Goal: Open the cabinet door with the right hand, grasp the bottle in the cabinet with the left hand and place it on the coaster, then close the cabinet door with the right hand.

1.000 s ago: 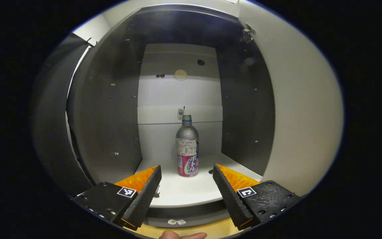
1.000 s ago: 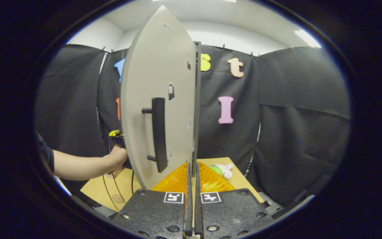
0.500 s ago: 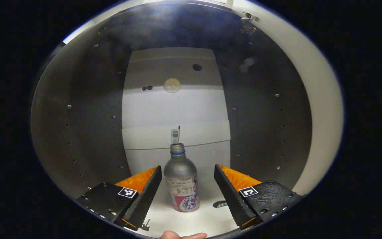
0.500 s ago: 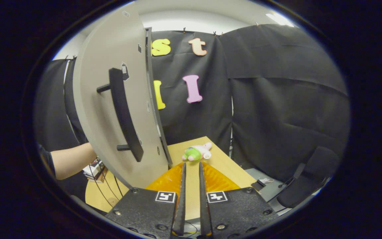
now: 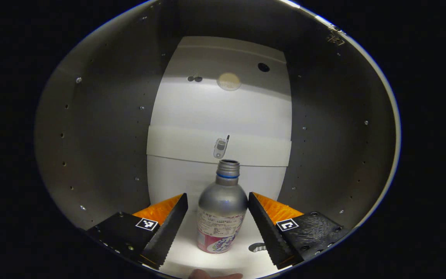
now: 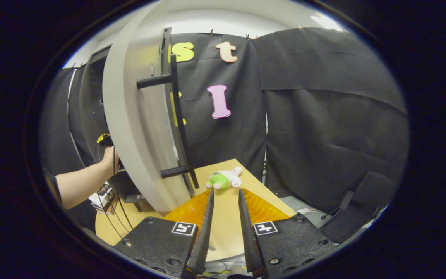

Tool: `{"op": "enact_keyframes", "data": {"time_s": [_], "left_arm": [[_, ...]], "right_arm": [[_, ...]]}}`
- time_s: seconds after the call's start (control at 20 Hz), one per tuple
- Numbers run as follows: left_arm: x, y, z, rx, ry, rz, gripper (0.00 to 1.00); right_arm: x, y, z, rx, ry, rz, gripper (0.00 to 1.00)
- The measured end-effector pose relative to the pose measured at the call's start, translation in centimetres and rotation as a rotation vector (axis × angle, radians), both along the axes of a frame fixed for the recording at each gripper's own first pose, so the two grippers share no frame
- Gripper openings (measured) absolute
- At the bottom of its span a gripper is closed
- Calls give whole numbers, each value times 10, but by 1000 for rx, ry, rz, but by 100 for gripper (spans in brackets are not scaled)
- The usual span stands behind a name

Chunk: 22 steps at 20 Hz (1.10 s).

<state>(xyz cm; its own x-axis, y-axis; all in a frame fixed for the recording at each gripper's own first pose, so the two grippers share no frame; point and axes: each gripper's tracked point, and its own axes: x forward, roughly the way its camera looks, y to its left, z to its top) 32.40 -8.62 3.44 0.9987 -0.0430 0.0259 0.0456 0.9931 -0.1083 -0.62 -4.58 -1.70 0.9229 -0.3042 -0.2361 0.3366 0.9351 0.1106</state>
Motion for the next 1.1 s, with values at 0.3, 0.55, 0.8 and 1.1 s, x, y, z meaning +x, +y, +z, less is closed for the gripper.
{"op": "enact_keyframes", "data": {"time_s": [0.3,0.55,0.8,1.1], "left_arm": [[4,-6,-11,76,41,-21,95],[10,2,-19,163,59,34,79],[-7,5,-12,155,64,40,76],[-92,13,11,126,15,25,76]], "right_arm": [[5,-5,2,-2,-2,6,42],[9,-6,-1,3,-4,28,41],[12,-7,-5,2,4,52,41],[18,-15,-11,-24,-6,100,41]]}}
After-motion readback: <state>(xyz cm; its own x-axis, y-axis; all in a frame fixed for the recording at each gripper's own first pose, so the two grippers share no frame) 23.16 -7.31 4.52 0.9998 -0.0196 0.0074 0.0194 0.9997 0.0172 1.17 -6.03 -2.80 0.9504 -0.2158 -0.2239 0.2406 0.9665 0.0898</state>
